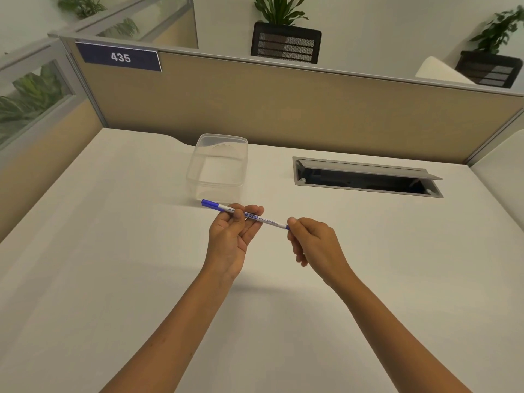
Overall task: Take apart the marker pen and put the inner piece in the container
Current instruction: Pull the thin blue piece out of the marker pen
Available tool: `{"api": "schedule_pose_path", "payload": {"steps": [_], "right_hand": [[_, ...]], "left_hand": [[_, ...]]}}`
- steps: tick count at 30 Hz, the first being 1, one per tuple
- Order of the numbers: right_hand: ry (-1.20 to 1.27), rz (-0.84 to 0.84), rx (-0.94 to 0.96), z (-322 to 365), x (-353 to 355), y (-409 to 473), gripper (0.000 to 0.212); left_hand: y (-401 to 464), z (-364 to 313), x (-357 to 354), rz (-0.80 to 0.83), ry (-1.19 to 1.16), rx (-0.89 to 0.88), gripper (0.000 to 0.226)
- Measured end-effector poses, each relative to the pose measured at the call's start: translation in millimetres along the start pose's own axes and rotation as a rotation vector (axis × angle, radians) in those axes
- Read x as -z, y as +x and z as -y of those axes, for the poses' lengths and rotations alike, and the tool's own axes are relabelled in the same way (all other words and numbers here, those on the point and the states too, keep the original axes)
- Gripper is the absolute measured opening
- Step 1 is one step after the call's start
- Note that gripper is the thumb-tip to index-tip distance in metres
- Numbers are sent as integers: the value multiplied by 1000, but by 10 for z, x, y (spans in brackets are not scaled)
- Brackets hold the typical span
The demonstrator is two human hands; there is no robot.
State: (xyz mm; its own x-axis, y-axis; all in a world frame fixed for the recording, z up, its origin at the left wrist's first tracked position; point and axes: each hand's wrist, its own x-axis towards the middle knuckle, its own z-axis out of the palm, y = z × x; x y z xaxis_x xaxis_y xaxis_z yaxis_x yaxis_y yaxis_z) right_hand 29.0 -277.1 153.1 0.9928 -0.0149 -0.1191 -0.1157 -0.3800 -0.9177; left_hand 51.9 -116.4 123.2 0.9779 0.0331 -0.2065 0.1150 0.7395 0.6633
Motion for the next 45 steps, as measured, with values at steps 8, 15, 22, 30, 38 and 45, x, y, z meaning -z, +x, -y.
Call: {"api": "schedule_pose_path", "payload": {"steps": [8, 15, 22, 30, 38, 45], "right_hand": [[-40, -22, 143, -26, 54, 24, 7], [-94, 19, 145, -14, 50, 23, 24], [115, 126, -147, 35, 62, 28, 48], [24, 10, 143, -45, 90, 37, 3], [26, 8, 88, -77, 70, 41, 22], [54, 10, 49, -113, 28, 67, 21]], "left_hand": [[-13, 11, 21, -35, -18, 3, 13], [-20, 13, 7, -26, -25, 3, 13], [-35, 12, 21, -32, -30, -3, 13], [-27, -23, 41, -52, -48, -8, 15], [-9, -28, 67, -72, -64, -14, 15], [29, 2, 129, -85, -78, -19, 15]]}}
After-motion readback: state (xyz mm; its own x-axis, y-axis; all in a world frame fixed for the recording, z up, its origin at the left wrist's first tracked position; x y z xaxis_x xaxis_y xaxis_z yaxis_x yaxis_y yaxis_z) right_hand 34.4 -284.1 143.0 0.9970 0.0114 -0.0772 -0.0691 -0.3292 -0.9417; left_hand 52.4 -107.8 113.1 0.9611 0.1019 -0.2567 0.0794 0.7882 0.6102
